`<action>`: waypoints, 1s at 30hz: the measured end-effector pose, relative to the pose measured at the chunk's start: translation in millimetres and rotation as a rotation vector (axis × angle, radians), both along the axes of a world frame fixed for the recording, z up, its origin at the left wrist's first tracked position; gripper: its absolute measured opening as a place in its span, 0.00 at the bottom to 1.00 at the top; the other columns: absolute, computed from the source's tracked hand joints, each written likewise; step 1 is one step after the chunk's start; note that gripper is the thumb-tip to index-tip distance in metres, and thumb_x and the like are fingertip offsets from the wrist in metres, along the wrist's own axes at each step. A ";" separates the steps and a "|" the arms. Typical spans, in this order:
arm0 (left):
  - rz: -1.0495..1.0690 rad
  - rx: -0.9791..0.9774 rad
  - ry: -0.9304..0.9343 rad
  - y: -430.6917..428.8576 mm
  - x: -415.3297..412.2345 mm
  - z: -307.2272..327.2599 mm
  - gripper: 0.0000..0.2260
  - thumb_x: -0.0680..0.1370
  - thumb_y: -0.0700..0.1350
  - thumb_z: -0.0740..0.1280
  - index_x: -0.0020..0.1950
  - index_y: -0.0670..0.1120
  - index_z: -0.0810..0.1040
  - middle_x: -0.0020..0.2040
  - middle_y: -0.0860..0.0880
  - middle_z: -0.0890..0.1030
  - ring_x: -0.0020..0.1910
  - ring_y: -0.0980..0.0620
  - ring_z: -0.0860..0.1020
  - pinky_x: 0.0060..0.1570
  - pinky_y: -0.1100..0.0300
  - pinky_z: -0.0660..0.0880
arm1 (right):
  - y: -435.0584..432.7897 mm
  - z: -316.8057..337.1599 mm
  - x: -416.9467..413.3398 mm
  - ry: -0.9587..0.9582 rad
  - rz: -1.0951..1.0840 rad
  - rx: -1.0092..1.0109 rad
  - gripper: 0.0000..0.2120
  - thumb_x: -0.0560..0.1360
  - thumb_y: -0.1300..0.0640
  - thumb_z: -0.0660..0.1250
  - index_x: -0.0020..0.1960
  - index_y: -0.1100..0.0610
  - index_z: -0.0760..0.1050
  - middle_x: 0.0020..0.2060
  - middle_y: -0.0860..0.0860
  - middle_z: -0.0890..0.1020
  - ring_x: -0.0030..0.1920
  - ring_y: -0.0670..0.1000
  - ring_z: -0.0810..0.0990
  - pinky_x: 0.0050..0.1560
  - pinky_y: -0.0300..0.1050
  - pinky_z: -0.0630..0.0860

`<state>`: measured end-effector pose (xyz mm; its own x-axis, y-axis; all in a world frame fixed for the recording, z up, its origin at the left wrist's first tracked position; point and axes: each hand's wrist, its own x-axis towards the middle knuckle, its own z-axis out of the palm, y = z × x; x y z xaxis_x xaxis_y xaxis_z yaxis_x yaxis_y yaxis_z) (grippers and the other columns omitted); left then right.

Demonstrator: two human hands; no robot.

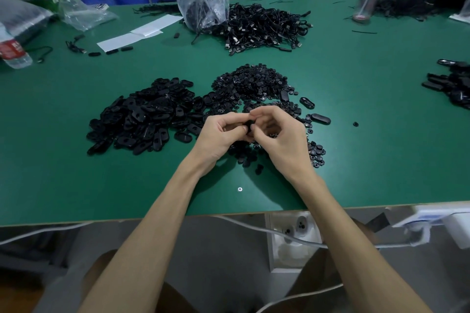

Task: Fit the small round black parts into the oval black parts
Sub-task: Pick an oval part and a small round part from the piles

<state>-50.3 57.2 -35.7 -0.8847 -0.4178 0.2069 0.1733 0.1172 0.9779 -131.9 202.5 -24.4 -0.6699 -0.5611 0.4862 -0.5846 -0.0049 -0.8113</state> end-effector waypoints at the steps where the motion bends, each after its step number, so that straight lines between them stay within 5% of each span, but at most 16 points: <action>1: 0.007 -0.005 0.003 0.5 -0.1 0.2 0.15 0.80 0.26 0.64 0.64 0.34 0.81 0.57 0.38 0.84 0.48 0.49 0.85 0.52 0.58 0.82 | 0.0 0.0 -0.2 -0.006 0.000 -0.003 0.13 0.74 0.70 0.71 0.55 0.58 0.82 0.41 0.49 0.84 0.41 0.47 0.82 0.47 0.46 0.81; 15: 0.053 0.033 0.027 0.7 2.2 2.3 0.11 0.77 0.31 0.72 0.59 0.38 0.84 0.46 0.44 0.88 0.37 0.50 0.85 0.43 0.61 0.81 | 3.1 4.2 0.4 0.020 -0.079 -0.009 0.10 0.77 0.68 0.71 0.55 0.58 0.85 0.43 0.51 0.84 0.43 0.48 0.82 0.47 0.42 0.80; 30: 0.048 -0.011 0.006 -1.7 3.9 1.8 0.13 0.79 0.28 0.67 0.60 0.38 0.85 0.47 0.48 0.88 0.42 0.55 0.84 0.49 0.64 0.79 | 1.1 1.8 2.0 0.033 -0.021 0.007 0.08 0.75 0.68 0.72 0.51 0.59 0.82 0.41 0.49 0.84 0.41 0.48 0.82 0.45 0.43 0.80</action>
